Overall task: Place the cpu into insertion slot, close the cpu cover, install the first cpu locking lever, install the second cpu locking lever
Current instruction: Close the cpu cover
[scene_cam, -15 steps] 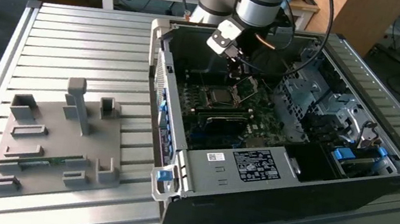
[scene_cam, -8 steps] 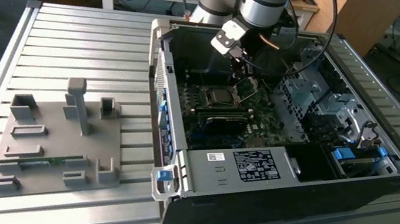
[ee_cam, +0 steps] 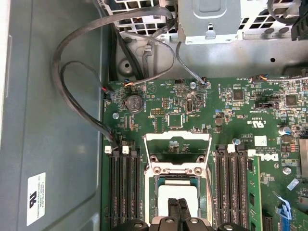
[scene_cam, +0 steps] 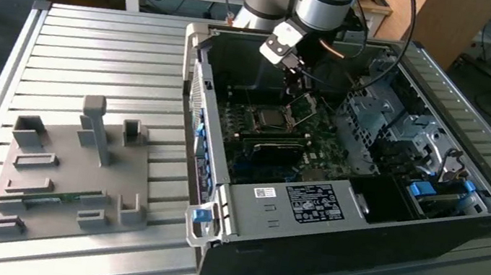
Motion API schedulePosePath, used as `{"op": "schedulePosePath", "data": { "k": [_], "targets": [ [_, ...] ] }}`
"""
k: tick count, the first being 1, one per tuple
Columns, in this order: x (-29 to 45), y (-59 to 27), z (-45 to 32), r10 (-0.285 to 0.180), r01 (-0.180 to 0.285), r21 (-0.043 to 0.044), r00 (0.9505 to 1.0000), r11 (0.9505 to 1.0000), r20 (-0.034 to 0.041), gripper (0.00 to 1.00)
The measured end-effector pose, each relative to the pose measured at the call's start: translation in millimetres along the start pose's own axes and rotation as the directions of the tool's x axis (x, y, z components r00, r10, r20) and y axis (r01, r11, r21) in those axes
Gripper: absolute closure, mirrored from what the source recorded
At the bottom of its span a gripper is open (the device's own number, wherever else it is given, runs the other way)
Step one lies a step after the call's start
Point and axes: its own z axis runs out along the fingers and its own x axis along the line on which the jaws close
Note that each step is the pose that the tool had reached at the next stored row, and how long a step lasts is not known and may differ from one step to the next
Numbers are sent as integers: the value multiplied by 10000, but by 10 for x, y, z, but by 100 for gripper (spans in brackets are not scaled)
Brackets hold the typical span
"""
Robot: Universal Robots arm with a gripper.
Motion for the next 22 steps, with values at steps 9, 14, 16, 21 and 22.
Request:
{"op": "schedulePosePath", "data": {
  "k": [9,14,16,21,22],
  "targets": [
    [0,7,-1,-1,1,1,10000,10000,1,89],
    [0,9,-1,0,0,0,10000,10000,0,89],
    [0,9,0,0,0,0,10000,10000,0,89],
    [0,18,0,-1,1,2,10000,10000,-1,89],
    [1,28,0,0,0,2,10000,10000,0,89]
  ]
}}
